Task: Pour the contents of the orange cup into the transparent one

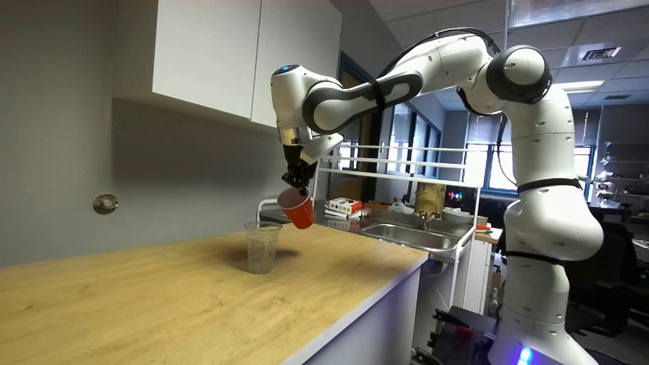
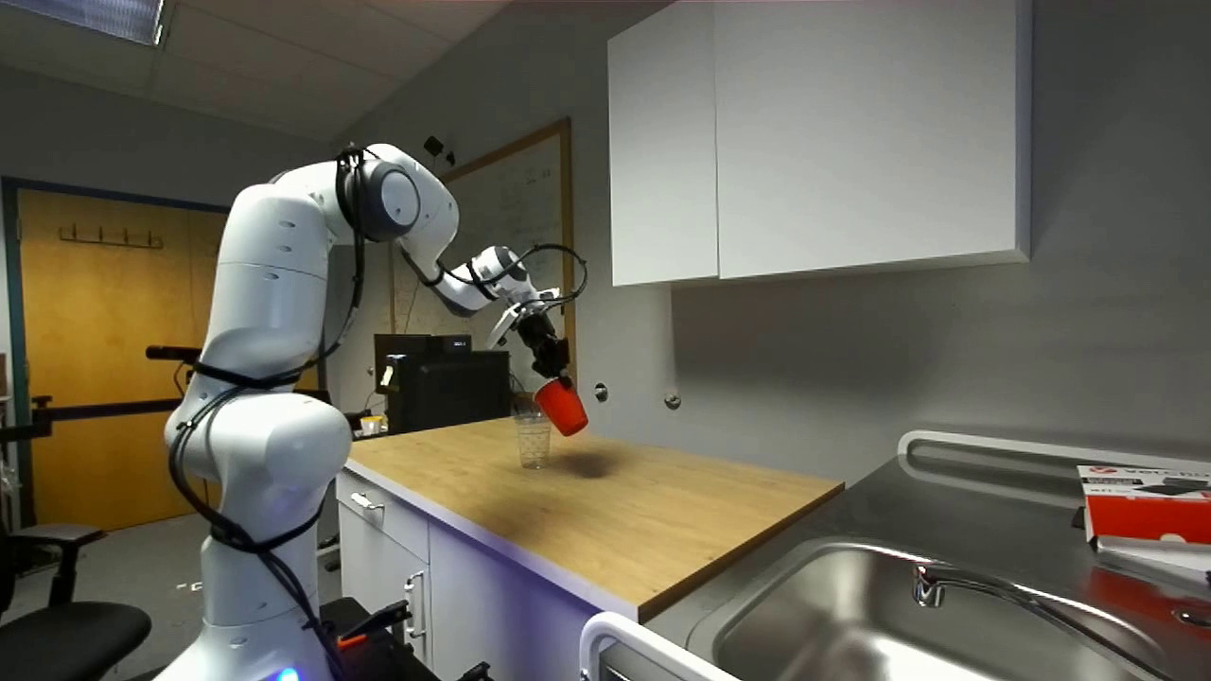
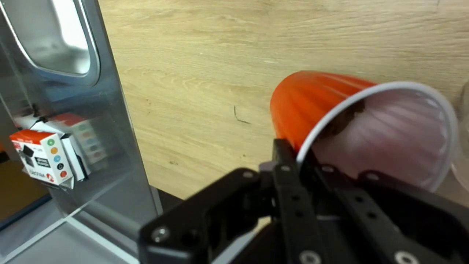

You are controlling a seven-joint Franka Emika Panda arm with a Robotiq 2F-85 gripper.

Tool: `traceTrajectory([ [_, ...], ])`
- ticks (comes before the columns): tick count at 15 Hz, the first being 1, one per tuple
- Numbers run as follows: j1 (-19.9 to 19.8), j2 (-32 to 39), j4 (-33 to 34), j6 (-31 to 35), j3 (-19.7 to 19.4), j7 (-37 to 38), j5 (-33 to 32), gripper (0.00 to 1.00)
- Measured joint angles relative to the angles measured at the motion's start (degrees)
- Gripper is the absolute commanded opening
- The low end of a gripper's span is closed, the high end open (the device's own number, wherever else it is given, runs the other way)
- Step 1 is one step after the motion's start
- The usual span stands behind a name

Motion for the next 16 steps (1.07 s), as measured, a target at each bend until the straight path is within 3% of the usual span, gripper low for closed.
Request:
traceTrajectory([
  [16,8.62,12.40,6.98,-10.13,1.27,9.93,-25.04,0.08],
])
